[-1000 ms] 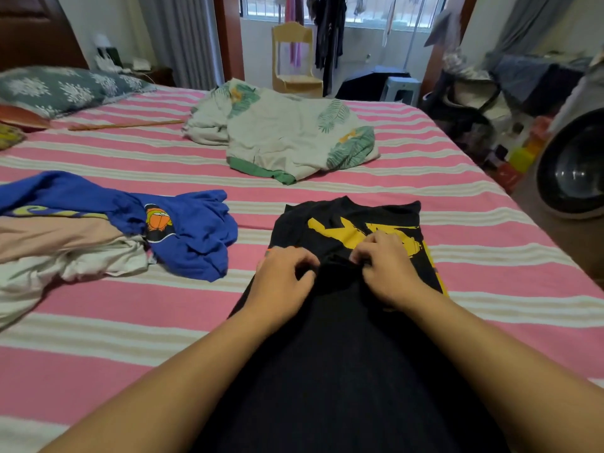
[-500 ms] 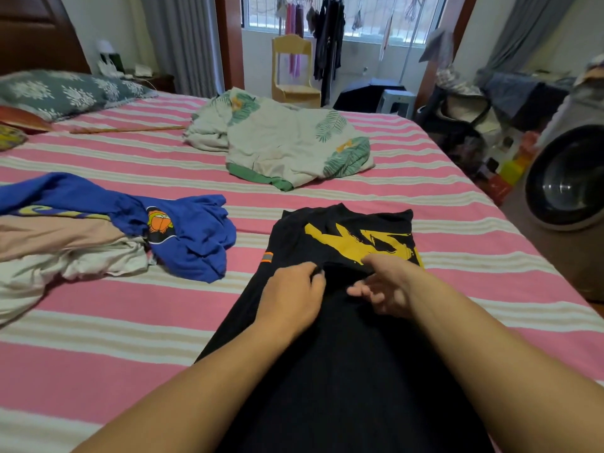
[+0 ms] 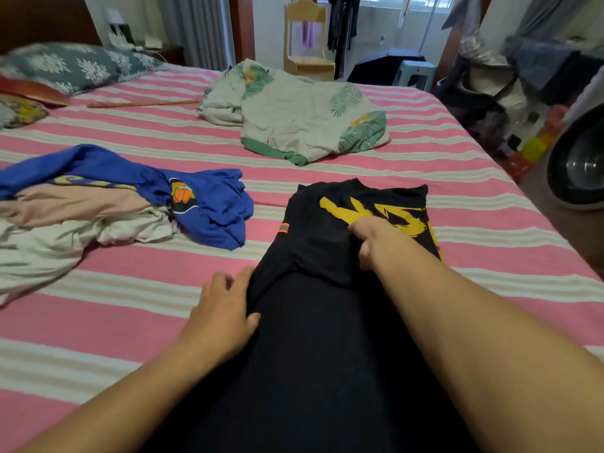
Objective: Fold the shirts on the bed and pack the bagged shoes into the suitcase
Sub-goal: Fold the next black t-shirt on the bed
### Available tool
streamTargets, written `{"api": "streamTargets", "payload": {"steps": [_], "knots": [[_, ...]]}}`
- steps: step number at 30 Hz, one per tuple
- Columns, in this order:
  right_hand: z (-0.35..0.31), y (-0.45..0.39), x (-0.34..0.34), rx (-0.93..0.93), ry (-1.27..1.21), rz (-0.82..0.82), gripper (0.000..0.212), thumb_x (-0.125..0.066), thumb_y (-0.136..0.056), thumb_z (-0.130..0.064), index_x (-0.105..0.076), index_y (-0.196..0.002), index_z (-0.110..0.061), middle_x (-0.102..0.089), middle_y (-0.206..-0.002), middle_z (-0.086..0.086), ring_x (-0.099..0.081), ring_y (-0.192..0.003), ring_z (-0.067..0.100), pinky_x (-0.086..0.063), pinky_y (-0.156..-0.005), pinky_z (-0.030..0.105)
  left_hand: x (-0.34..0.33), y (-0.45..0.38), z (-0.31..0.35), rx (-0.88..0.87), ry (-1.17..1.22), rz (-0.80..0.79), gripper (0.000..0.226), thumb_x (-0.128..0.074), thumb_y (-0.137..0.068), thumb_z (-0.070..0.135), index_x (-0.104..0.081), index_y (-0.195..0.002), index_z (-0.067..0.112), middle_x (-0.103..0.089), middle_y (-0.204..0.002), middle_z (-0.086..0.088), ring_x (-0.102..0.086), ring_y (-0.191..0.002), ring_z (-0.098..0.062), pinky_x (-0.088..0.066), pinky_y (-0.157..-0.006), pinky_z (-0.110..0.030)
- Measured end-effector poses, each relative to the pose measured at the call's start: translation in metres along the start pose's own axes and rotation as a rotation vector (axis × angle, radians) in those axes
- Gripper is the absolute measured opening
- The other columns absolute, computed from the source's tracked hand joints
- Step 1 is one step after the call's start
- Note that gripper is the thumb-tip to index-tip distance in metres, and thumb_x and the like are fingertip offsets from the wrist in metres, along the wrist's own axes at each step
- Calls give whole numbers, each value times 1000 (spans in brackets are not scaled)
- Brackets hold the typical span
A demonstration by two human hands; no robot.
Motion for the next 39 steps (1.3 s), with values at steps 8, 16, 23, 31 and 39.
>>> {"api": "streamTargets", "payload": {"steps": [8, 16, 23, 31, 39], "knots": [[15, 24, 39, 338, 203, 275, 78, -53, -84, -10, -27, -155, -27, -51, -140, 9, -57, -117, 33, -53, -94, 46, 2, 161, -62, 269, 106, 183, 53, -59, -98, 33, -39, -145, 17, -56, -139, -9, -58, -120, -36, -48, -92, -46], [-10, 16, 38, 546, 303, 22, 44, -46, -84, -3, -64, -121, -20, -66, -118, 5, -66, -102, 28, -58, -85, 35, 17, 231, -57, 40, 153, 162, 53, -62, -89, 0, -58, -108, 50, -61, -108, 7, -60, -106, -14, -45, -96, -30], [-104, 98, 110, 797, 312, -4, 35, -35, -98, 3, -45, -121, -21, -54, -87, 3, -63, -64, 13, -45, -37, 20, 36, 253, 102, -249, 330, 4, 54, -65, -87, 15, -58, -137, 34, -49, -130, 23, -46, -122, 10, -33, -103, -7], [-68, 57, 221, 607, 373, 119, 38, -46, -96, 5, -50, -132, -4, -51, -120, 19, -57, -112, 41, -50, -84, 26, -112, 276, 184, -184, 359, -213, 72, -61, -97, 18, -28, -158, 37, -19, -159, 28, -42, -127, 6, -28, -105, -8], [-88, 46, 235, 509, -203, 46, 63, -58, -100, -37, -30, -150, -12, -33, -158, 14, -32, -144, 40, -24, -116, 57, -97, 287, 222, -250, 344, -142, 70, -57, -99, 20, -24, -159, 38, -11, -161, 31, -33, -121, 18, -23, -105, -4]]}}
Point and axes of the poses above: each hand's wrist, its own y-axis away from the middle knuckle, its own x-axis out of the back of the hand, z = x × y, the point moved 9 cm from there along -y, towards the middle knuckle
